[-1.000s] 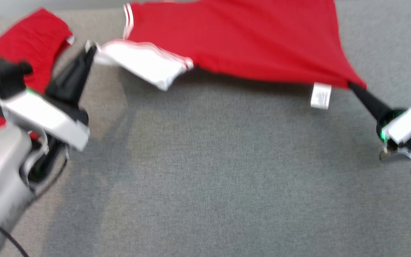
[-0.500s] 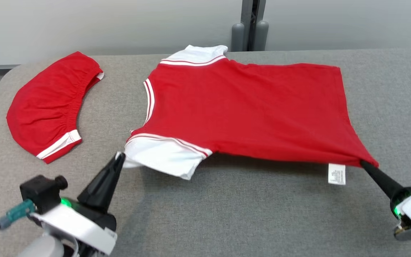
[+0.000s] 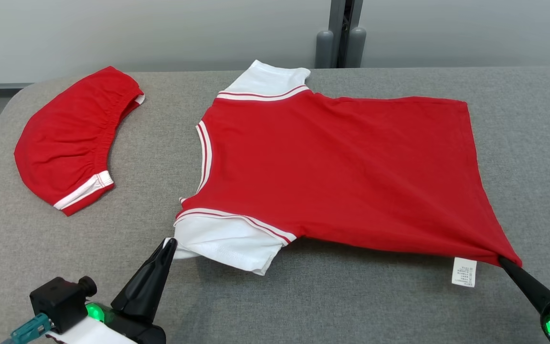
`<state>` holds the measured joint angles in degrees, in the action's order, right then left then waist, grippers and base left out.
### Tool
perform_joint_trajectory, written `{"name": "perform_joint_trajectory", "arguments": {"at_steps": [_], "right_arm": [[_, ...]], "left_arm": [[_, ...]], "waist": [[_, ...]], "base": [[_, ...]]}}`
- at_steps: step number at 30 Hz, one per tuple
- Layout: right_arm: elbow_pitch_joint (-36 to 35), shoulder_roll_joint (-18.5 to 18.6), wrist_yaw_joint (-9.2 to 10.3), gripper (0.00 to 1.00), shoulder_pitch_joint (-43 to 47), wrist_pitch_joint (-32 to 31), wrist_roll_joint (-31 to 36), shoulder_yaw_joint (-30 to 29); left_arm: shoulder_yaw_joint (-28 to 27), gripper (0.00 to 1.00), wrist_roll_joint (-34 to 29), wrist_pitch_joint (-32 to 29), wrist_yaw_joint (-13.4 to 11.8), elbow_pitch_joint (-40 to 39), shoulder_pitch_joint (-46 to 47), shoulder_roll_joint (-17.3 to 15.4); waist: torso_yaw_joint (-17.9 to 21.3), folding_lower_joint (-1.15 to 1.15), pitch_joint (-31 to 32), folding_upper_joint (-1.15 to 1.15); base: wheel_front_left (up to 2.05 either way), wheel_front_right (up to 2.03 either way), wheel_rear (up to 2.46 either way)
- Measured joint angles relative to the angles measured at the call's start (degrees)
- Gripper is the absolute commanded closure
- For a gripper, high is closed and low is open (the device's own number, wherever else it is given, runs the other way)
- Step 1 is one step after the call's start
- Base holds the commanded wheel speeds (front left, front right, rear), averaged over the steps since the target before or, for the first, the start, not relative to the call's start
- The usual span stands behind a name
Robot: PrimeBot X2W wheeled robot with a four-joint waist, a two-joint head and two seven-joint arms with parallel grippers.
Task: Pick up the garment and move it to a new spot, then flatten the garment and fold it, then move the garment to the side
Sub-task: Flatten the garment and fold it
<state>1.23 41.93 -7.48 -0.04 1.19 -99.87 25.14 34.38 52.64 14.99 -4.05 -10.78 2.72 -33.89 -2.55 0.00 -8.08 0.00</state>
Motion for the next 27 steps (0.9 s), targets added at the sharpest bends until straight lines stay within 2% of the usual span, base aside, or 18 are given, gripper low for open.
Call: {"name": "perform_joint_trajectory", "arguments": {"at_steps": [6,11,16,22,27], "right_arm": [[-1.6,-2.4,0.00,1.00,1.3,-0.8,0.6,-1.8],[-2.4,-5.7,0.00,1.00,0.2,-3.5,-0.2,-2.6],[-0.9,-6.4,0.00,1.00,-1.3,-7.2,0.2,-2.7],[0.2,-9.4,0.00,1.00,-6.2,-8.8,-0.2,-6.2],[2.9,-12.3,0.00,1.00,-11.1,-8.4,3.7,-6.6]], "left_arm": [[-0.8,1.00,-0.5,0.0,0.8,2.3,1.0,2.0],[-1.9,1.00,-0.6,0.0,3.1,6.8,5.2,5.4],[-4.9,1.00,-2.0,0.0,5.2,10.6,9.2,8.4],[-9.9,1.00,-3.9,0.0,7.9,15.0,12.0,10.8],[-11.1,1.00,-5.9,0.0,9.6,18.5,14.9,12.3]], "waist": [[0.4,0.00,-0.3,0.00],[1.3,0.00,-1.0,0.00],[2.4,0.00,-2.5,0.00],[4.3,0.00,-5.2,0.00],[5.3,0.00,-8.0,0.00]], "base": [[0.00,0.00,0.00],[0.00,0.00,0.00],[0.00,0.00,0.00],[0.00,0.00,0.00],[0.00,0.00,0.00]]}}
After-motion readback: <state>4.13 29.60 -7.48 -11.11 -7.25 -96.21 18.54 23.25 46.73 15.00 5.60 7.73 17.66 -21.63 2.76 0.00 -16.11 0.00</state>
